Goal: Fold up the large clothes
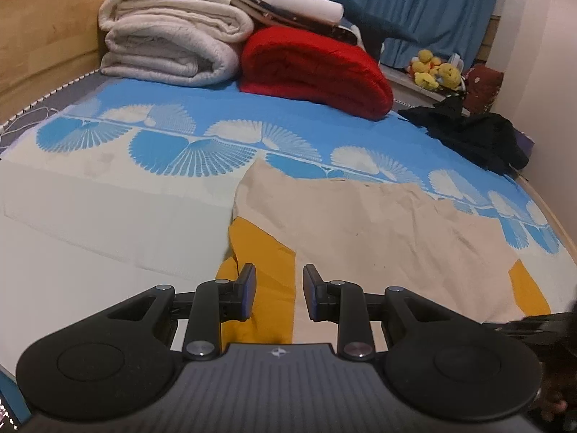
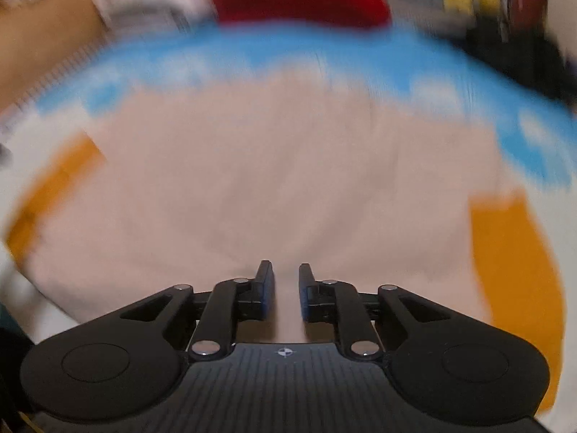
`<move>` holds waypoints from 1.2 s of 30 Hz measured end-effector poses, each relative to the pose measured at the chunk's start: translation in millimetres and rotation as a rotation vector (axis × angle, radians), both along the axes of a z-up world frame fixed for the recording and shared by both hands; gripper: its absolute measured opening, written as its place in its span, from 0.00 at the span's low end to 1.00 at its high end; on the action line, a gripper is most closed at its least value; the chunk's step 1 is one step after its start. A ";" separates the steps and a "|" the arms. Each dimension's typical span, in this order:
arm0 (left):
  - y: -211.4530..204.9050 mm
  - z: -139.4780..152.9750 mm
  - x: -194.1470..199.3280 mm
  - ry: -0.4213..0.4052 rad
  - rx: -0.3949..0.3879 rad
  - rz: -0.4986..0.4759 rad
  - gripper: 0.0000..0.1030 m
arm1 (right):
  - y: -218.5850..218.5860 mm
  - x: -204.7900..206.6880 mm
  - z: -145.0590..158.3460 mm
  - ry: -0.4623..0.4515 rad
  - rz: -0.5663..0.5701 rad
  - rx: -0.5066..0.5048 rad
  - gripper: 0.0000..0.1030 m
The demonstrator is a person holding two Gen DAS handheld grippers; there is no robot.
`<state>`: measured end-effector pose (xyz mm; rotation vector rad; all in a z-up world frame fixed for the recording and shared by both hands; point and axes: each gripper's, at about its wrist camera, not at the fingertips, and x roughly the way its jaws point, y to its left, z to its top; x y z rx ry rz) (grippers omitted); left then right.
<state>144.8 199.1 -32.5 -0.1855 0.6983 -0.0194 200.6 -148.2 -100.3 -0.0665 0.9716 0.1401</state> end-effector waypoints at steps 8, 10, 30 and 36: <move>-3.9 -10.6 -13.9 -0.005 0.038 -0.067 0.46 | -7.0 -27.4 38.5 -0.106 -0.073 0.008 0.16; -4.8 -13.5 -16.4 0.004 0.033 -0.069 0.46 | -13.0 -44.9 55.7 -0.193 -0.070 0.020 0.16; 53.3 -102.3 -27.8 0.321 -0.493 0.277 0.65 | -92.8 -102.6 81.6 -0.357 -0.138 0.119 0.20; 53.1 -116.2 -19.8 0.292 -0.513 0.376 0.66 | -111.0 -97.2 76.6 -0.331 -0.138 0.154 0.20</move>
